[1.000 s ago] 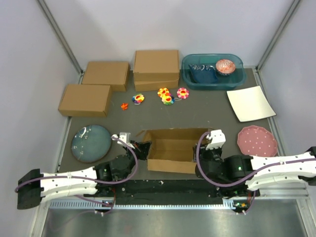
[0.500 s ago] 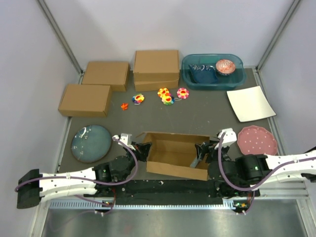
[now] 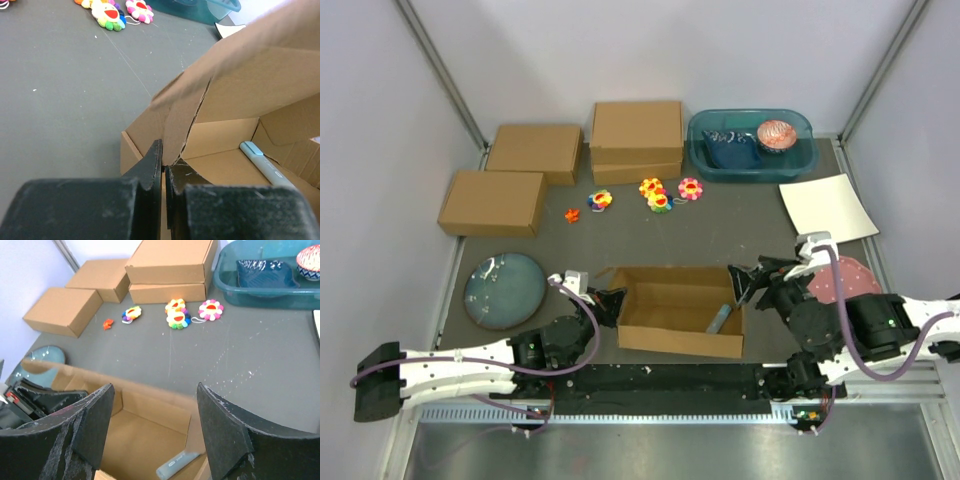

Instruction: Fold the paper box

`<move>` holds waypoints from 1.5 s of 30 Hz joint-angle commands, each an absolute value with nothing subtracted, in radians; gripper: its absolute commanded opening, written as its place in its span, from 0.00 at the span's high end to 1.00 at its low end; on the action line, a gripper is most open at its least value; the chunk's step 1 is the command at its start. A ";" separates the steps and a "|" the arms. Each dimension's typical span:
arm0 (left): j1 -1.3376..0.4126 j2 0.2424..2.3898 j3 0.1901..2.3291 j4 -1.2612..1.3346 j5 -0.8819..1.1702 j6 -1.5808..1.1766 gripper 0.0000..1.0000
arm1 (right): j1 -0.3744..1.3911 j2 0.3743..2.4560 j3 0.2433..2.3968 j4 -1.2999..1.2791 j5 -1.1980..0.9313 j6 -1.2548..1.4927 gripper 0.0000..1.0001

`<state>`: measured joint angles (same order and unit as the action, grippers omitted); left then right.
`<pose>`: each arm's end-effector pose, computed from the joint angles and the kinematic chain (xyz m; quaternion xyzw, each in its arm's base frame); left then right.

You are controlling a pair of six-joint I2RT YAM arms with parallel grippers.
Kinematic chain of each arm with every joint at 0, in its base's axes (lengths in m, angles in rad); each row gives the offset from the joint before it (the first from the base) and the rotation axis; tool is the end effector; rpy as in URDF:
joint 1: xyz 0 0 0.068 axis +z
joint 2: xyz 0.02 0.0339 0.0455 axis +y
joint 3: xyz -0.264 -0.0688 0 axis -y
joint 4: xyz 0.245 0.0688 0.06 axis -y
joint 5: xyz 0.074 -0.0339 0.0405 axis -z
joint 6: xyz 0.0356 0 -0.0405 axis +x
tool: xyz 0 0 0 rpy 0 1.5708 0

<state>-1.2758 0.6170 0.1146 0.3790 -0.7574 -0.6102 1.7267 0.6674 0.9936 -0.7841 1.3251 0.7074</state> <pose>0.0663 -0.1339 0.1886 -0.0039 0.7380 -0.3352 0.5856 0.0186 0.1038 0.3757 -0.0430 0.7429 0.2097 0.6342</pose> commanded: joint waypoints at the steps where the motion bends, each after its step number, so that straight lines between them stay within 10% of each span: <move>1: -1.289 0.630 0.095 0.265 -0.741 -0.584 1.00 | 1.740 0.679 1.071 -0.703 1.388 0.551 0.32; 26: -1.367 0.511 0.133 0.117 -0.727 -0.537 0.83 | 1.621 0.939 0.893 -0.603 1.169 0.664 0.30; 45: -1.378 0.396 0.515 -0.602 -0.511 -0.623 0.64 | 1.621 0.976 0.807 -0.603 1.115 0.787 0.30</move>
